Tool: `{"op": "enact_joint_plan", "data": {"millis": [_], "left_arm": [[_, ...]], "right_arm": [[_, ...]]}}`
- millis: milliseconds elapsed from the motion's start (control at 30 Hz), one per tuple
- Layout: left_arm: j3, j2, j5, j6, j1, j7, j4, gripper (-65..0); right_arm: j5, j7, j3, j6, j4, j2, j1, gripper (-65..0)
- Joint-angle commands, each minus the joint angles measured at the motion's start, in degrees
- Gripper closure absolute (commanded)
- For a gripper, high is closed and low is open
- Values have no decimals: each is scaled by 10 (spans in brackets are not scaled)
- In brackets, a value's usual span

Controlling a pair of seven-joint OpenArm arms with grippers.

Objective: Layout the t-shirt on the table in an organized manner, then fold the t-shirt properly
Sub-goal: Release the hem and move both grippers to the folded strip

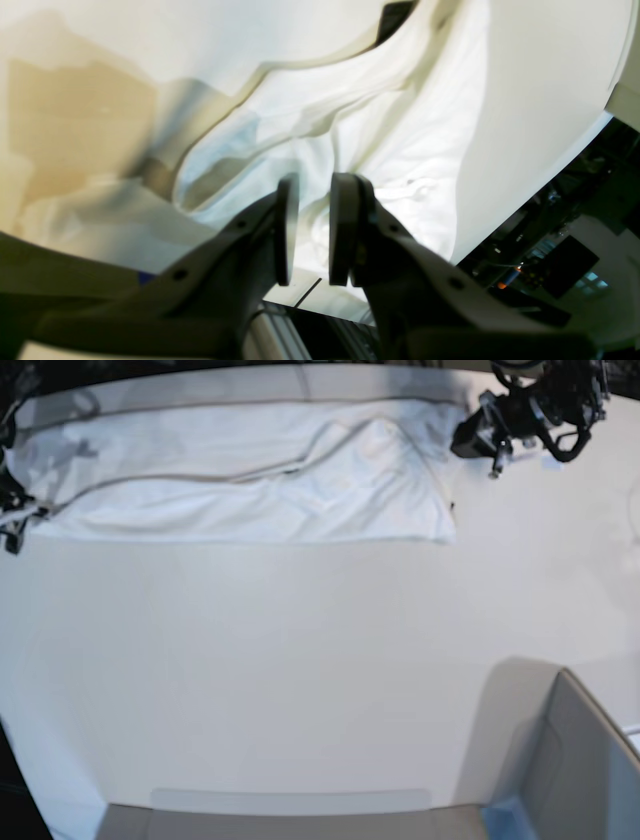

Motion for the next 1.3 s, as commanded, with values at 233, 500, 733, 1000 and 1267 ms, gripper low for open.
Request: {"op": "enact_joint_plan", "data": {"millis": [233, 500, 733, 1000, 1267], "left_arm": [[158, 34, -46, 44, -148, 20, 9, -129], [204, 38, -46, 44, -196, 21, 7, -129], [232, 36, -31, 44, -195, 45, -14, -129], [283, 39, 65, 44, -201, 38, -105, -129], [279, 36, 118, 44, -263, -26, -215, -129]], "right_arm": [[7, 14, -68, 2, -94, 1, 7, -235], [7, 9, -71, 2, -108, -12, -14, -235], [8, 9, -71, 1, -108, -32, -36, -235], [5, 9, -145, 1, -171, -19, 0, -235], [5, 9, -179, 1, -256, -7, 115, -235]]}}
